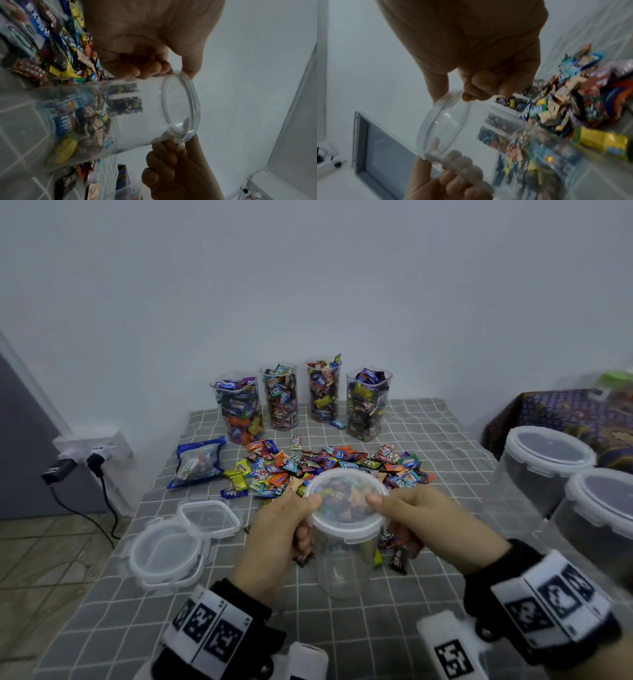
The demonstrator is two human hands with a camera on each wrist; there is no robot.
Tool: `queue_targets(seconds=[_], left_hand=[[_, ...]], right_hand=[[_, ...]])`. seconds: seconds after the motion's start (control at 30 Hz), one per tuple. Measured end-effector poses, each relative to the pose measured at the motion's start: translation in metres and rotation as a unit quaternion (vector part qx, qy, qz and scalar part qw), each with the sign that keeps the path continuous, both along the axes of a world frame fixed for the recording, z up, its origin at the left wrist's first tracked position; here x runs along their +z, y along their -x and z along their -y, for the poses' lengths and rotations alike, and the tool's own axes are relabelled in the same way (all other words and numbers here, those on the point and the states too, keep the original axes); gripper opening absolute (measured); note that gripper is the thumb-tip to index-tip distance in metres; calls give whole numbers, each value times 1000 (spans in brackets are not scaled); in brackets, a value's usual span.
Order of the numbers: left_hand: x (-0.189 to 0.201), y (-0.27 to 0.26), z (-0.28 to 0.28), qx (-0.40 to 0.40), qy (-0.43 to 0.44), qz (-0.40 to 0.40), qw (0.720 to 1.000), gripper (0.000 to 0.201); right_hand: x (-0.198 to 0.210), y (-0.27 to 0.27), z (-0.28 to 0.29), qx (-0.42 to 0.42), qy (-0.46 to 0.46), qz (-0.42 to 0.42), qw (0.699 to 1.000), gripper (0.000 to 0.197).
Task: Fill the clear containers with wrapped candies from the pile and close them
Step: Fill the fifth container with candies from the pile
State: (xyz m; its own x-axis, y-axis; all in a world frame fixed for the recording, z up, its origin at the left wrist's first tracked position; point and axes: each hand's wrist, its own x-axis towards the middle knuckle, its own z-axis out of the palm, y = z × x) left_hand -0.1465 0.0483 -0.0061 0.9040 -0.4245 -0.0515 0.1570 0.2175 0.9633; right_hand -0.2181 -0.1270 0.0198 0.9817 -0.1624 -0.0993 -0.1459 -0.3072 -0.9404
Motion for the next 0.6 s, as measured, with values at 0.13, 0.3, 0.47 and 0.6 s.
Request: queue_targets(seconds=[0.13, 0.3, 0.47, 0.6], left_hand=[[-2, 1, -2, 7, -10, 2, 1000, 36], [-3, 3, -4, 8, -11, 7, 1000, 33], [-8, 1, -11, 9, -60, 95, 994, 42], [-27, -3, -17, -11, -138, 210, 968, 84]], right_hand=[[2, -3, -8, -22, -85, -9, 996, 39], [1, -9, -11, -44, -174, 0, 984, 34], [-2, -11, -6, -60, -55, 41, 996, 40], [-1, -9, -2, -84, 167, 152, 970, 45]])
